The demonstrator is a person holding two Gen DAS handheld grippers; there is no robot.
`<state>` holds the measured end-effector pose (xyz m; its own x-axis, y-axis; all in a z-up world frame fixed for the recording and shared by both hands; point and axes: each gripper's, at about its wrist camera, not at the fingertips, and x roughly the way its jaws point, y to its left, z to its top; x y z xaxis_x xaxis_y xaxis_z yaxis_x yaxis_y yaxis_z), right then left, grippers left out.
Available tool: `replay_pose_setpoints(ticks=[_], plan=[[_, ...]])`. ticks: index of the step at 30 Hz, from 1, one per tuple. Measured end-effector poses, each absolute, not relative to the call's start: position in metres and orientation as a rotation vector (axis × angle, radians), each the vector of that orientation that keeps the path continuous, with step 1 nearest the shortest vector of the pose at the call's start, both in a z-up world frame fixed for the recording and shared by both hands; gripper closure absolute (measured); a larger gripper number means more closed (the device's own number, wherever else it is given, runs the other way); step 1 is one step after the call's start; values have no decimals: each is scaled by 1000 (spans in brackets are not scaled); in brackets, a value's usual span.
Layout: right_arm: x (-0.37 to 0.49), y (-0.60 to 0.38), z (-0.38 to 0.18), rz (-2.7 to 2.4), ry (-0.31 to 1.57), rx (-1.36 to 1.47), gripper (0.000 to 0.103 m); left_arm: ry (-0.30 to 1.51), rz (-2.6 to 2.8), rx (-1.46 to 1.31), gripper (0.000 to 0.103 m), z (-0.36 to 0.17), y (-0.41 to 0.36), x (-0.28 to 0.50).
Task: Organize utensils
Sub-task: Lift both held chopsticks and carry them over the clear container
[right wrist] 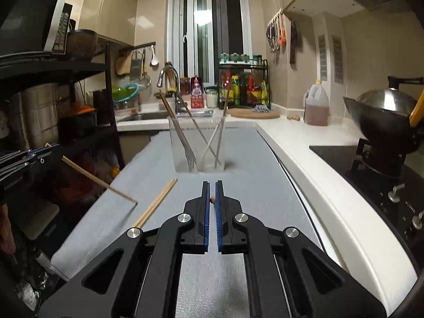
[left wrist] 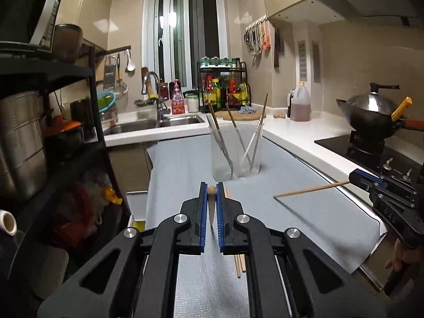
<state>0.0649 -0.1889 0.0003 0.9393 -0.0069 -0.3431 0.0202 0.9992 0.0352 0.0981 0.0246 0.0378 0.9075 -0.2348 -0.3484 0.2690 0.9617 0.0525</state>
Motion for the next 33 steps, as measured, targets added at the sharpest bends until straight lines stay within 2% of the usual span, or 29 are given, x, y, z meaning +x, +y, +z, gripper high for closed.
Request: replay_pose_setpoints(ticks=[14, 33], plan=[[86, -206, 48, 48, 337, 102, 99, 342, -272, 86, 96, 87, 13, 112], [122, -216, 98, 52, 319, 56, 99, 391, -311, 44, 96, 124, 1, 162]])
